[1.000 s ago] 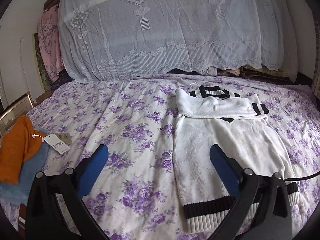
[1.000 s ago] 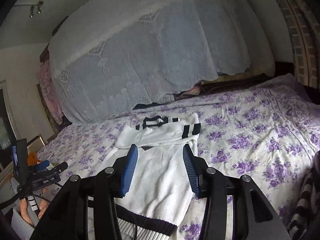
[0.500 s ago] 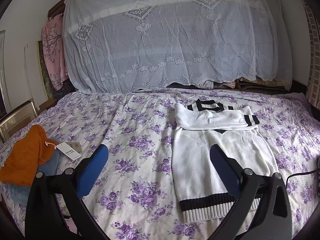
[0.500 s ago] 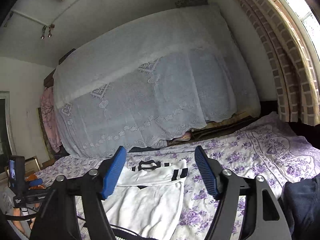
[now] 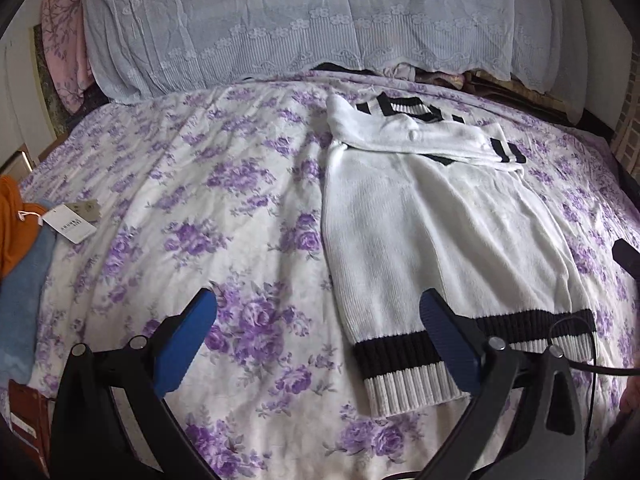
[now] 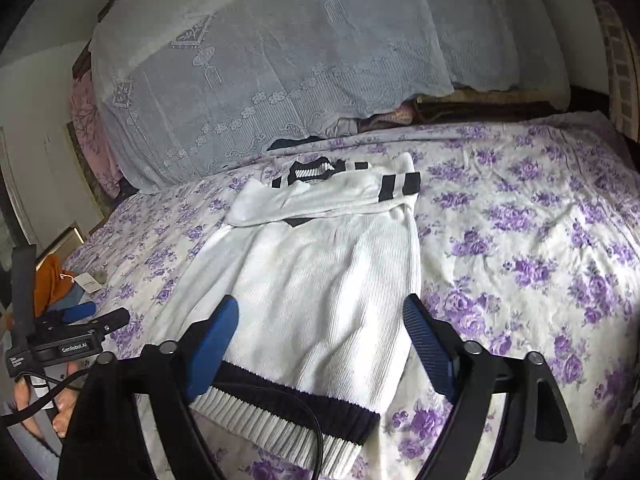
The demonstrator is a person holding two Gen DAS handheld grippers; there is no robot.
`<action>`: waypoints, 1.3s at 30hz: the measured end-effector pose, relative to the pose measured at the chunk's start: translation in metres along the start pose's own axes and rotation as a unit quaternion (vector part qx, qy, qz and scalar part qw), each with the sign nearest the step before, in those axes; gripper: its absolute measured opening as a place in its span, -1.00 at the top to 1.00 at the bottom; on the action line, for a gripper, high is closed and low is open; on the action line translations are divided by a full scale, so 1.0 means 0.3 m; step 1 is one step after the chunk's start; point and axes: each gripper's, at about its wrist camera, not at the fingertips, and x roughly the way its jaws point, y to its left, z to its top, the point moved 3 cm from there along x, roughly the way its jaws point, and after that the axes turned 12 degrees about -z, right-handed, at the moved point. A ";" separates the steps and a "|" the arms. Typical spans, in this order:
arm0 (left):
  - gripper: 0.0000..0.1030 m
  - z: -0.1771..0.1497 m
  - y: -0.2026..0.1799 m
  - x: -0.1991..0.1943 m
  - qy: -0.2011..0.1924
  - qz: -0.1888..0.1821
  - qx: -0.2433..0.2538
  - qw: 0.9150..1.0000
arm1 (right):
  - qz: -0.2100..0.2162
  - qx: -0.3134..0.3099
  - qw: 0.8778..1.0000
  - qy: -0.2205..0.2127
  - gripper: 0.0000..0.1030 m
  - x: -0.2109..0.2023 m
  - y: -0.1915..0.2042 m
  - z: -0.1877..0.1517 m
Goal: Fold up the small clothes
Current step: 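Grasp the black-striped sweater hem with the right gripper, then grasp the striped hem beside the right gripper with the left gripper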
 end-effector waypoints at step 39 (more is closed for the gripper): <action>0.05 -0.070 -0.050 0.181 0.119 -0.253 -0.042 0.959 | 0.090 0.143 0.971 0.169 0.29 0.109 -0.118 -0.199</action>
